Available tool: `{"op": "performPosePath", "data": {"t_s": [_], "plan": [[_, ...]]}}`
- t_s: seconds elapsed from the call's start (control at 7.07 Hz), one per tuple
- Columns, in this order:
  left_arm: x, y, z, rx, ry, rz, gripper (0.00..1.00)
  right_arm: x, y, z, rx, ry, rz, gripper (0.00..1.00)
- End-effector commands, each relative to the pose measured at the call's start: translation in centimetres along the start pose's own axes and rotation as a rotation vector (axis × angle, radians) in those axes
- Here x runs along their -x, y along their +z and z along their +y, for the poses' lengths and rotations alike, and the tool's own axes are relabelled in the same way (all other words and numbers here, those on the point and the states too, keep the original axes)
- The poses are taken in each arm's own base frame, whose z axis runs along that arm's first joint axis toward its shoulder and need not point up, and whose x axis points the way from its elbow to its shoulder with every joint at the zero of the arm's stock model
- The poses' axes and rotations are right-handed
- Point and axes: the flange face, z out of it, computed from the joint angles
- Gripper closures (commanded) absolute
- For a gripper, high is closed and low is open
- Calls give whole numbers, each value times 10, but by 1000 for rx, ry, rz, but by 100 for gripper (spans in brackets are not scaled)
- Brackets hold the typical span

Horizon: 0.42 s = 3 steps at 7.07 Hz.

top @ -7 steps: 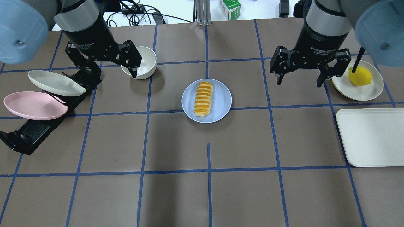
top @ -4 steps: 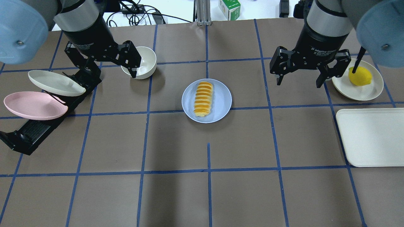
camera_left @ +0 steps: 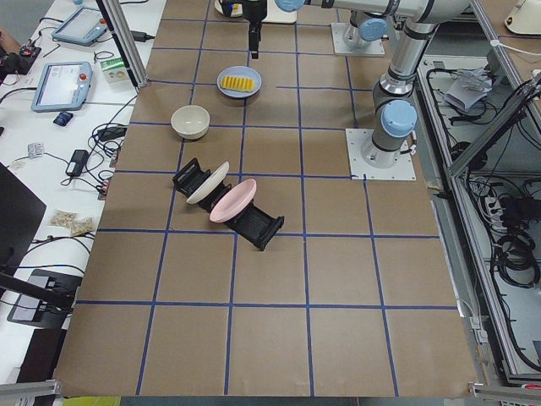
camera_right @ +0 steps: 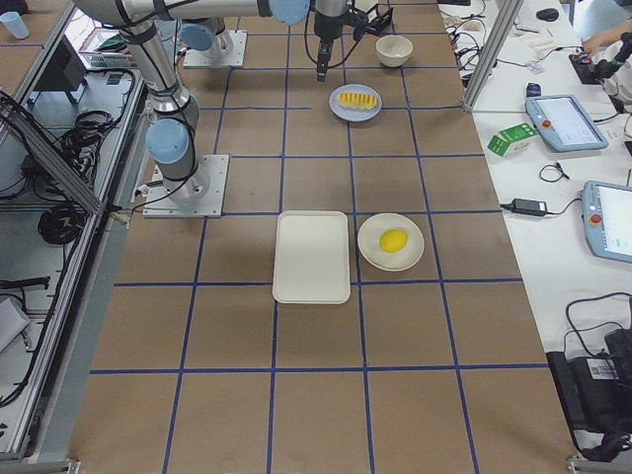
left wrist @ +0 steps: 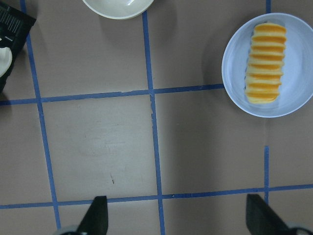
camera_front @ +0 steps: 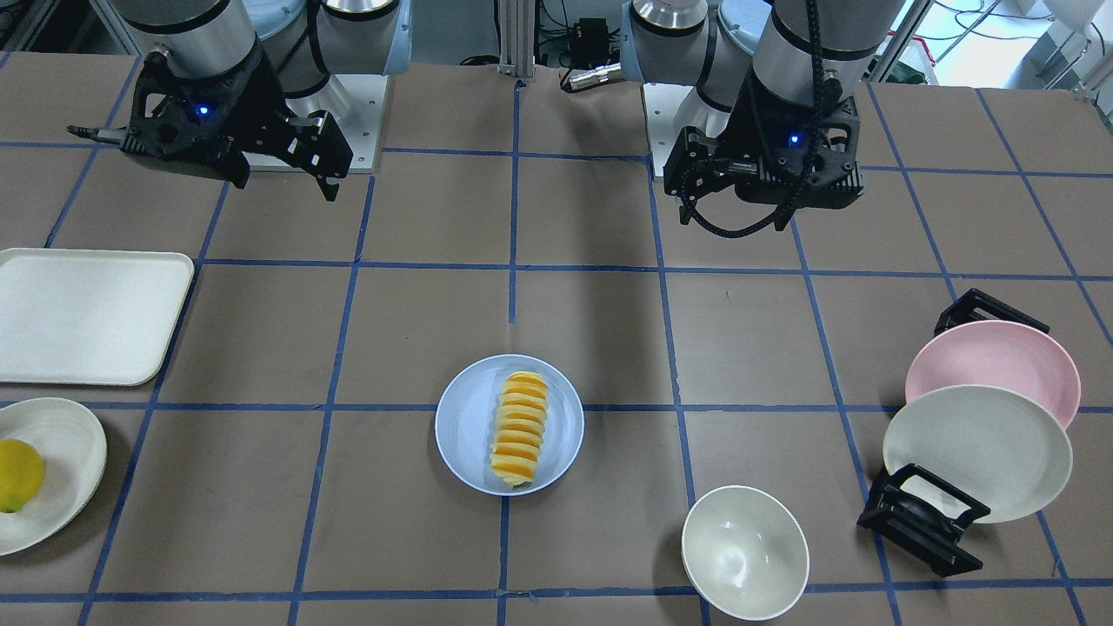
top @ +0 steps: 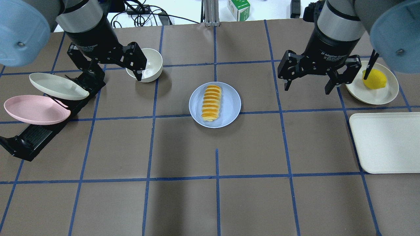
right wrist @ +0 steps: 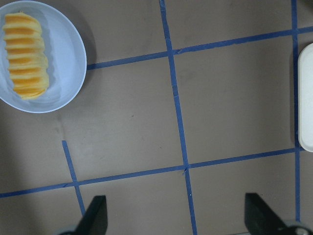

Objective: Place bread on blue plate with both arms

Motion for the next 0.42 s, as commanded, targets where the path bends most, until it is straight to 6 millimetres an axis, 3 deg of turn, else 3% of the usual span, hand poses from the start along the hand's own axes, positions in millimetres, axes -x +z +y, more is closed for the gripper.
{"op": "performPosePath", "data": {"t_s": [0.0,0.28], "plan": [[0,0,0,0,0,-1,0,0,-1,3,3,2,5,0],[0,0,0,0,0,2,0,-1,1,6,5,3,6,0]]}}
